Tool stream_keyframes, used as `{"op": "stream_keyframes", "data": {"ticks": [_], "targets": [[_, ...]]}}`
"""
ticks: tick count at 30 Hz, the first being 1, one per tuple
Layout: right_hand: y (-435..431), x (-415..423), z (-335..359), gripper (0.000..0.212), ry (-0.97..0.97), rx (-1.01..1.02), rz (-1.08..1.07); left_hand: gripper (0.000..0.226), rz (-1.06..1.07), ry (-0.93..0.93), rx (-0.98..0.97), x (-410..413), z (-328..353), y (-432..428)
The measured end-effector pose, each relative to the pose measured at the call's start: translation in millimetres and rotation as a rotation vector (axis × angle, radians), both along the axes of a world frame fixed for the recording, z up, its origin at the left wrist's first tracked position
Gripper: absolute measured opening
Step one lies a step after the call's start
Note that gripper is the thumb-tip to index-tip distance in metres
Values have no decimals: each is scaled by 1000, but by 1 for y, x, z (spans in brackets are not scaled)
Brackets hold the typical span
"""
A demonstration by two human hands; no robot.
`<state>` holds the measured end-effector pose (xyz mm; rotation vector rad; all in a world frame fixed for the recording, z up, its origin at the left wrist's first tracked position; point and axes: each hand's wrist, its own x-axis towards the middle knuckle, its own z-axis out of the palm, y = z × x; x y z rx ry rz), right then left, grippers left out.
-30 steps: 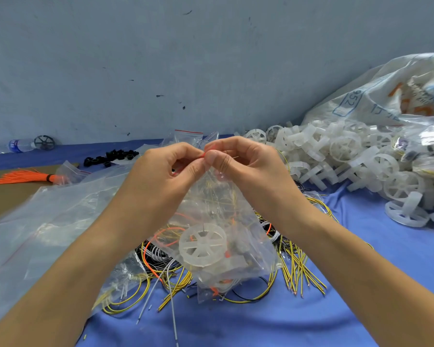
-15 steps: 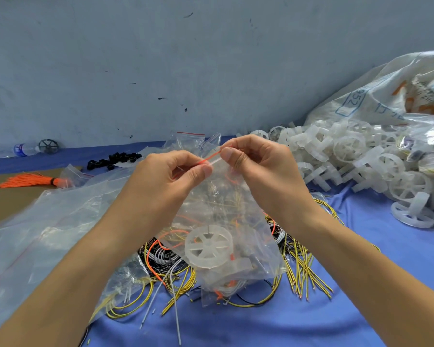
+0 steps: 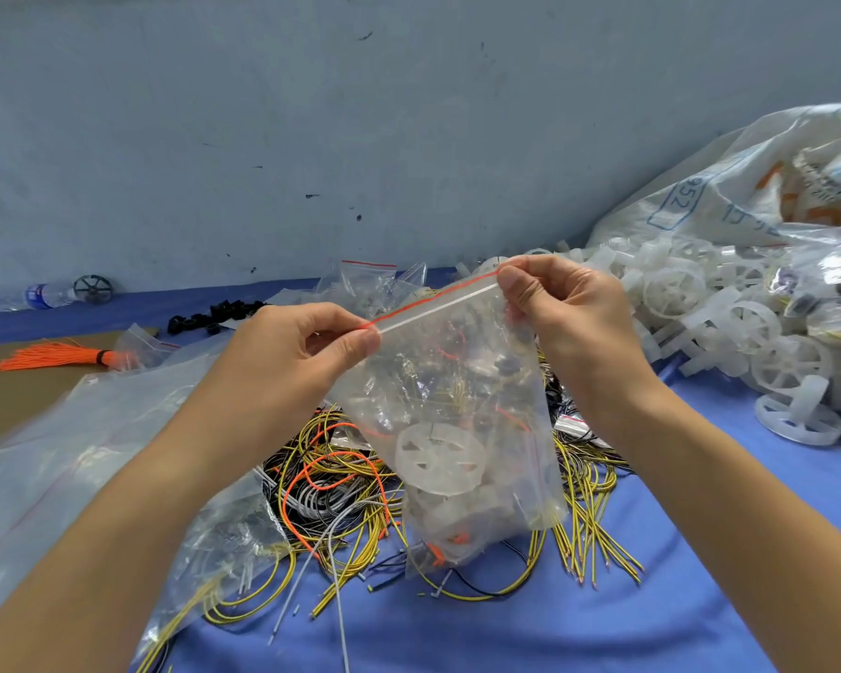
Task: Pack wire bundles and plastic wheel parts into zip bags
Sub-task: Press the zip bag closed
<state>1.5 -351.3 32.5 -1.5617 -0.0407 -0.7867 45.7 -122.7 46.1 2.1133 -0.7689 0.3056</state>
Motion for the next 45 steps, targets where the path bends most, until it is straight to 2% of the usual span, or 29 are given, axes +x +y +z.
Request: {"op": "stream_keyframes", "data": {"ticks": [11, 19, 25, 30, 34, 37, 41, 45], "targets": [[-21, -1, -2, 9, -16, 47, -73, 10, 26, 23, -12, 3, 2, 8], [-22, -21, 7, 6, -36, 95, -87, 13, -8, -1, -89, -6, 10, 5], [-53, -70, 37, 11, -118, 107, -207, 45, -108, -40, -149, -25, 41, -27], [-103, -131, 63, 8, -134, 55, -379, 40, -258, -119, -84, -52, 70, -92], [-145, -189, 76, 7, -106, 16, -505, 20, -466, -9, -103, -78, 82, -154], [-175, -226, 78, 8, -85, 14, -555, 15, -593, 73, -136, -91, 88, -201], [-240, -238, 87, 6, -33, -22, -680, 17, -667, 148, -138, -89, 101, -287], [-342, -217, 108, 7, 39, 8, -736, 18, -662, 146, -85, -56, 129, -409]]}}
